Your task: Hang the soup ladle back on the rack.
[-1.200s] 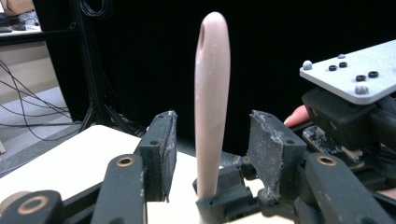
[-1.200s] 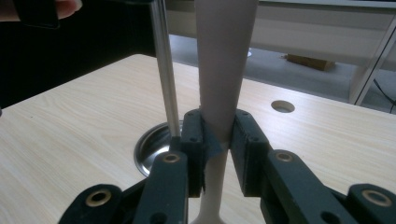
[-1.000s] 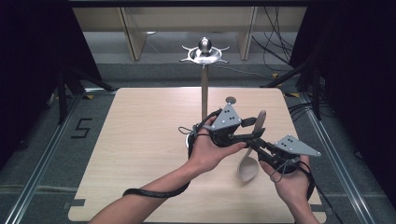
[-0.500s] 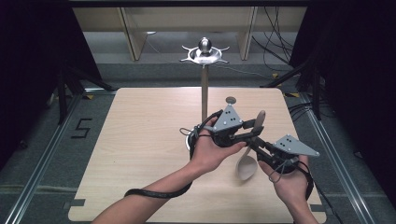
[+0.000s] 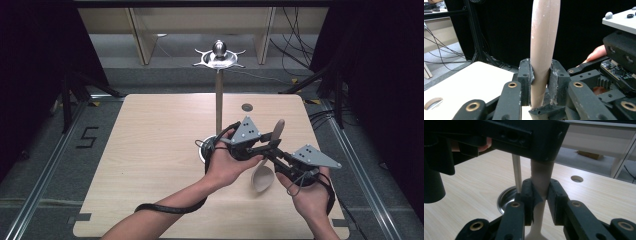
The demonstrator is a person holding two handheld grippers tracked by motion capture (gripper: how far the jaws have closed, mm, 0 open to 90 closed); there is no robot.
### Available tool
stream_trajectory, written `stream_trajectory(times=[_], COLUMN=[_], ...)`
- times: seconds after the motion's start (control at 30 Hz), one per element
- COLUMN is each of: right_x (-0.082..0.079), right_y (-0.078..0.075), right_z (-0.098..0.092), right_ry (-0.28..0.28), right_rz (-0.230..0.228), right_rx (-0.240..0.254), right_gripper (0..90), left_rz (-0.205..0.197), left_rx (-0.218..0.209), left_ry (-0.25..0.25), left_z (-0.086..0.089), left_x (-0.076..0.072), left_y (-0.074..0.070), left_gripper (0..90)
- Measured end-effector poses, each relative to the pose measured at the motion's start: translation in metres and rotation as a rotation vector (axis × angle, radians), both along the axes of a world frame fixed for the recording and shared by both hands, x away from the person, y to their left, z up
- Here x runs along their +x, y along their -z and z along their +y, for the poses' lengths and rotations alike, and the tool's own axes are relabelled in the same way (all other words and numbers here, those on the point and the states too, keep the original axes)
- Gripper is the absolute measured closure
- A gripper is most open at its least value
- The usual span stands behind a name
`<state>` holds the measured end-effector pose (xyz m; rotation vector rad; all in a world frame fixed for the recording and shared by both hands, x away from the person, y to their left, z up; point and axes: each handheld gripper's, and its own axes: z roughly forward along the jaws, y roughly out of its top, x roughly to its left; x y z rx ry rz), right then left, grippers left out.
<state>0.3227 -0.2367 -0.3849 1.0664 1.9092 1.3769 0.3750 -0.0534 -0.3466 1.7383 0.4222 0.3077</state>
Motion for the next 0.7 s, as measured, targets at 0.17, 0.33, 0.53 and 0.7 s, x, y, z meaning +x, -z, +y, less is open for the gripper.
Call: stream_trajectory(times=[0.17,0.33,0.53,0.7], right_x=[0.0,-0.004,-0.015,-0.018], right_y=[-0.003,-0.005,0.007,0.016], right_z=[-0.001,-0.003,-0.014,-0.022], right_ry=[-0.018,-0.013,0.02,0.028], right_rz=[-0.027,-0.055,0.009,0.034], right_rx=[0.007,-0.016,-0.008,0.004], right_gripper=[65.5,54.6,47.5,46.4], left_rz=[0.022,0.014,0.02,0.001], left_rx=[-0.007,-0.005,-0.005,0.002], left_ry=[-0.017,-0.061,-0.124,-0.178], left_z=[0.002,0.005,0.011,0.017], left_x=[0.002,0.006,0.01,0.012], left_y=[-0.002,-0.005,-0.01,-0.013], left_gripper=[74.3,74.4,74.4,74.3])
